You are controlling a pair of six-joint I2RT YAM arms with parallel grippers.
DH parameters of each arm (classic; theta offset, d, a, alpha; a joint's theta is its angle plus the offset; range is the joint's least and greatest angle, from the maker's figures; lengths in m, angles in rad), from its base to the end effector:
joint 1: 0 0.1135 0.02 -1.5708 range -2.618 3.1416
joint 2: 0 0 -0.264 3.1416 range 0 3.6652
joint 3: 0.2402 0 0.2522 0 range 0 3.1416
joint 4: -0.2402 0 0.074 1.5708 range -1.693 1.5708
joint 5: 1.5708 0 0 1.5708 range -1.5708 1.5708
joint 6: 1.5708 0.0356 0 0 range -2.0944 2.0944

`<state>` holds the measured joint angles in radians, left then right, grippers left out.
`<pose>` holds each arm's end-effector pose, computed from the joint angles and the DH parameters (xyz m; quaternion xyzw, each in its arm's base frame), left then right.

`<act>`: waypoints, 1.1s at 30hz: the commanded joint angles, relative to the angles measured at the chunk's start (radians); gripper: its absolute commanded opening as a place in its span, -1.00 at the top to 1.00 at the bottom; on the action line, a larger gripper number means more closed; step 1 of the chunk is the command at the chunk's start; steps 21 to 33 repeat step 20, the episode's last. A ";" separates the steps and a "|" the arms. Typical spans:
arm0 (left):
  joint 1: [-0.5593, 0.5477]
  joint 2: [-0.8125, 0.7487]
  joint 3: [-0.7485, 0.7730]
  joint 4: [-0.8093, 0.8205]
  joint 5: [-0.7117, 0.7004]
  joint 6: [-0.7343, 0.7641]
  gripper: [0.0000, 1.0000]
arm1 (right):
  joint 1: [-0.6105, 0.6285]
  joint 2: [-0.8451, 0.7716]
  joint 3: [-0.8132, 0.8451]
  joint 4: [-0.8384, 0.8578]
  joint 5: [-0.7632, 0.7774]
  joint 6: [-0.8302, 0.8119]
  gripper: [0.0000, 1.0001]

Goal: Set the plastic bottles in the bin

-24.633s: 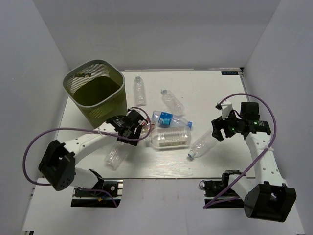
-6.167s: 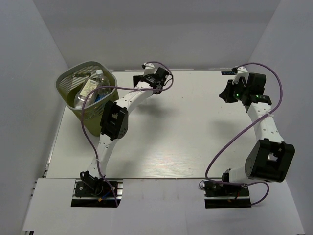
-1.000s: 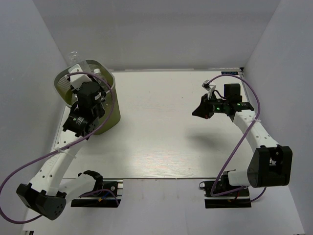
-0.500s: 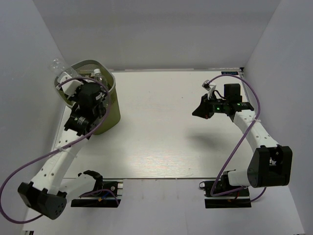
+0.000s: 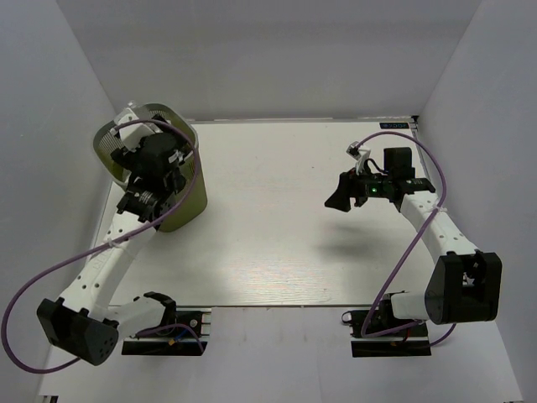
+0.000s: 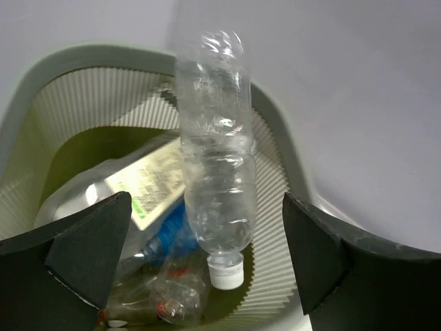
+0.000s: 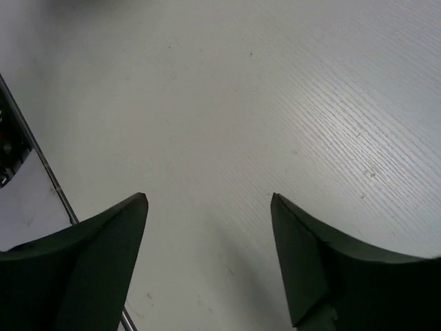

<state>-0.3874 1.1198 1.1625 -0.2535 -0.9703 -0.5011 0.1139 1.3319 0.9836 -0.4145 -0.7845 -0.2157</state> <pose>0.2325 -0.0631 0.4018 -0.3318 0.6701 0.0884 0.6581 0.2753 0.0568 0.2743 -0.2876 0.8135 0.3326 0.3807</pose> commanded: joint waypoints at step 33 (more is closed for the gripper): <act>-0.018 -0.327 -0.288 -0.004 1.406 0.427 -1.00 | 0.000 -0.121 0.058 0.052 0.274 0.102 -0.81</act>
